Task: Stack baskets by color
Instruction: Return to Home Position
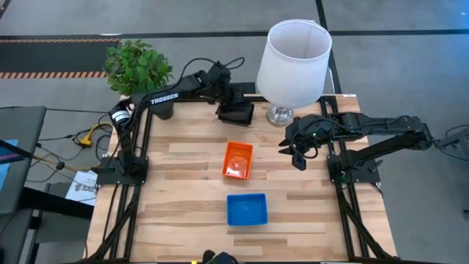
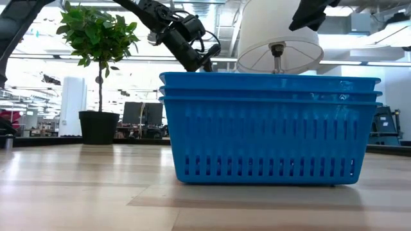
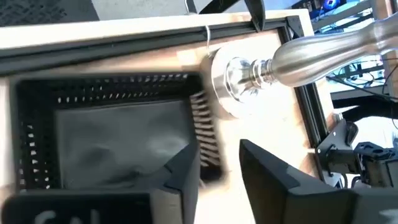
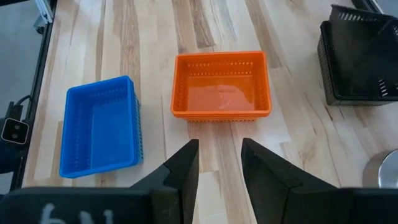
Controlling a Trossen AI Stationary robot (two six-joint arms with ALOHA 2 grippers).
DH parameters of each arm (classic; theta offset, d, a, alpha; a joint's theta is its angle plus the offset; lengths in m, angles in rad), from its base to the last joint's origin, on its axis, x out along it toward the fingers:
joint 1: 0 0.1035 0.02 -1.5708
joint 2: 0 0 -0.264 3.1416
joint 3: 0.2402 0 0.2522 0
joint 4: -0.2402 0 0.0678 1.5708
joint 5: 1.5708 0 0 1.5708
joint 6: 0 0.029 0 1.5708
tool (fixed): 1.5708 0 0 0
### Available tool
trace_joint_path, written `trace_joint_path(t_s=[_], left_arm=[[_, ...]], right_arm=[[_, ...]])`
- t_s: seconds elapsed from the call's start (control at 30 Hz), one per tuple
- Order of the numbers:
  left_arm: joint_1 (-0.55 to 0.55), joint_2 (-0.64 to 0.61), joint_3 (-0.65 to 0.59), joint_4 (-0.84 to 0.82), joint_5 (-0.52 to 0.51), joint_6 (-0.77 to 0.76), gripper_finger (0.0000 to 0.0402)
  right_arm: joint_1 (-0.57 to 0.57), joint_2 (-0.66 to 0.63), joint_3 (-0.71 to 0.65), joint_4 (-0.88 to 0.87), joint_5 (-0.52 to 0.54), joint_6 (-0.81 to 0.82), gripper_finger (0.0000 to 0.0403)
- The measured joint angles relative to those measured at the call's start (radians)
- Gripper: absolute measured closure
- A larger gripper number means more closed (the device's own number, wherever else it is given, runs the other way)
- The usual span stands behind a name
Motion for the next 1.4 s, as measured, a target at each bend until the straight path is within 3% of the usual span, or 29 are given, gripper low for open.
trace_joint_path(t_s=[0.2,0.4,0.7,0.83,0.97,1.1,1.2,1.4], left_arm=[[0.001,0.000,-0.001,0.060,0.002,0.024,0.0251],[0.027,0.000,0.043,0.001,0.017,0.194,0.0210],[0.016,-0.001,0.252,-0.515,0.020,0.629,0.0208],[-0.036,-0.057,0.267,-0.631,0.001,0.732,0.0217],[-0.106,-0.186,0.211,-0.668,-0.070,0.747,0.0230],[-0.179,-0.361,0.100,-0.593,-0.096,0.807,0.0246],[-0.218,-0.490,-0.020,-0.507,-0.034,0.890,0.0257],[-0.238,-0.759,-0.283,-0.287,0.091,0.902,0.0276]], right_arm=[[0.000,0.000,0.000,0.000,-0.002,-0.001,0.0262],[0.000,0.000,0.000,0.000,-0.002,0.023,0.0262],[0.040,0.055,0.000,0.013,-0.002,0.096,0.0262],[0.053,0.127,0.000,0.072,-0.007,0.105,0.0262],[0.055,0.216,0.000,0.147,-0.094,0.129,0.0262],[0.054,0.287,-0.001,0.190,-0.170,0.146,0.0262],[0.056,0.305,-0.001,0.217,-0.184,0.177,0.0262],[0.070,0.281,-0.001,0.305,-0.180,0.311,0.0262]])
